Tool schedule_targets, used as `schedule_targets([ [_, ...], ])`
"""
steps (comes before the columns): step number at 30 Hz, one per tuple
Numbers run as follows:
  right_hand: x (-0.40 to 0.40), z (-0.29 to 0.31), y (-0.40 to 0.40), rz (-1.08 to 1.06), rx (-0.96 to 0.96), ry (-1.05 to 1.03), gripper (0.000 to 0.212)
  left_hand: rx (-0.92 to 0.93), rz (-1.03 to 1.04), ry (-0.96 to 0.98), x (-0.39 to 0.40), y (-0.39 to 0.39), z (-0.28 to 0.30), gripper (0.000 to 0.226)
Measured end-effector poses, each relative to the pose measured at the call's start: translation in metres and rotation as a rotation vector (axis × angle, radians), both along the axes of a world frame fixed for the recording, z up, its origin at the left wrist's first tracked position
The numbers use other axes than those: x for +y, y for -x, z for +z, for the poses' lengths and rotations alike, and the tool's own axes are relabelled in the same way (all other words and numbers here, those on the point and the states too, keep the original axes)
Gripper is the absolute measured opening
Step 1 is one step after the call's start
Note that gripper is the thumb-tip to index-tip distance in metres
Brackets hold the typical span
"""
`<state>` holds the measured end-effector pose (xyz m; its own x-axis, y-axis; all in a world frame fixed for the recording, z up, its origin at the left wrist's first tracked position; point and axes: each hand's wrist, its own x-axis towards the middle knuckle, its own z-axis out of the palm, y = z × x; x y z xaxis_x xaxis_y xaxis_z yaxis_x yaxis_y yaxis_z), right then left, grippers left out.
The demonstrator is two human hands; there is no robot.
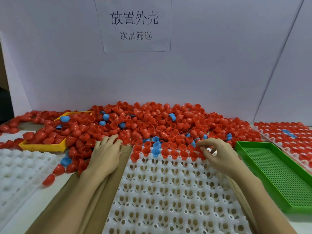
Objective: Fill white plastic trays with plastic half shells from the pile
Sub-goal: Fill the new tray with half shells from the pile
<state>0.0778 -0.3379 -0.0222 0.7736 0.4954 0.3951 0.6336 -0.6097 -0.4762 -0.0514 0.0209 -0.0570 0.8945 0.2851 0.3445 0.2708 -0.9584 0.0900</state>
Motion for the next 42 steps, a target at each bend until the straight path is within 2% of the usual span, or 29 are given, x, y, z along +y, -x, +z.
schedule_targets([
  [4, -0.001, -0.003, -0.004, -0.001, 0.000, 0.057, 0.021, -0.113, 0.008, 0.016, 0.004, 0.000, 0.004, 0.033],
  [8, 0.001, -0.006, -0.006, -0.008, 0.013, 0.070, 0.020, -0.093, 0.068, 0.010, 0.005, 0.000, 0.003, 0.033],
  [17, -0.004, 0.000, -0.004, -0.025, -0.036, -0.220, 0.022, -0.157, 0.041, 0.061, 0.003, 0.004, 0.011, 0.019],
  [20, -0.006, 0.000, -0.005, -0.045, -0.039, -0.253, 0.022, -0.266, 0.002, 0.058, -0.001, 0.004, 0.015, 0.010],
  [23, -0.005, 0.000, -0.006, -0.053, -0.036, -0.273, 0.023, -0.345, -0.042, 0.010, -0.005, 0.004, 0.021, 0.012],
  [27, -0.002, 0.000, -0.004, -0.030, -0.043, -0.276, 0.027, -0.097, 0.069, -0.102, -0.005, 0.002, 0.011, 0.044],
  [29, -0.001, 0.000, -0.004, -0.020, -0.056, -0.271, 0.029, 0.061, 0.122, -0.143, -0.002, 0.001, 0.003, 0.050],
  [30, -0.001, -0.001, -0.004, -0.014, -0.065, -0.269, 0.029, 0.083, 0.133, -0.151, 0.000, 0.001, 0.002, 0.049],
  [33, -0.001, -0.003, -0.005, -0.007, -0.074, -0.256, 0.030, -0.024, 0.098, -0.165, 0.005, 0.001, 0.001, 0.038],
  [37, -0.001, -0.005, -0.006, -0.011, -0.079, -0.240, 0.031, -0.155, 0.080, 0.007, 0.010, 0.000, 0.002, 0.035],
  [39, -0.001, -0.005, -0.006, -0.012, -0.080, -0.241, 0.031, -0.248, 0.051, 0.094, 0.011, 0.000, 0.005, 0.026],
  [41, 0.000, -0.004, -0.005, -0.014, -0.078, -0.249, 0.031, -0.299, 0.024, 0.129, 0.009, 0.002, 0.010, 0.021],
  [42, 0.000, -0.003, -0.005, -0.015, -0.079, -0.251, 0.030, -0.277, 0.027, 0.107, 0.009, 0.003, 0.013, 0.026],
])
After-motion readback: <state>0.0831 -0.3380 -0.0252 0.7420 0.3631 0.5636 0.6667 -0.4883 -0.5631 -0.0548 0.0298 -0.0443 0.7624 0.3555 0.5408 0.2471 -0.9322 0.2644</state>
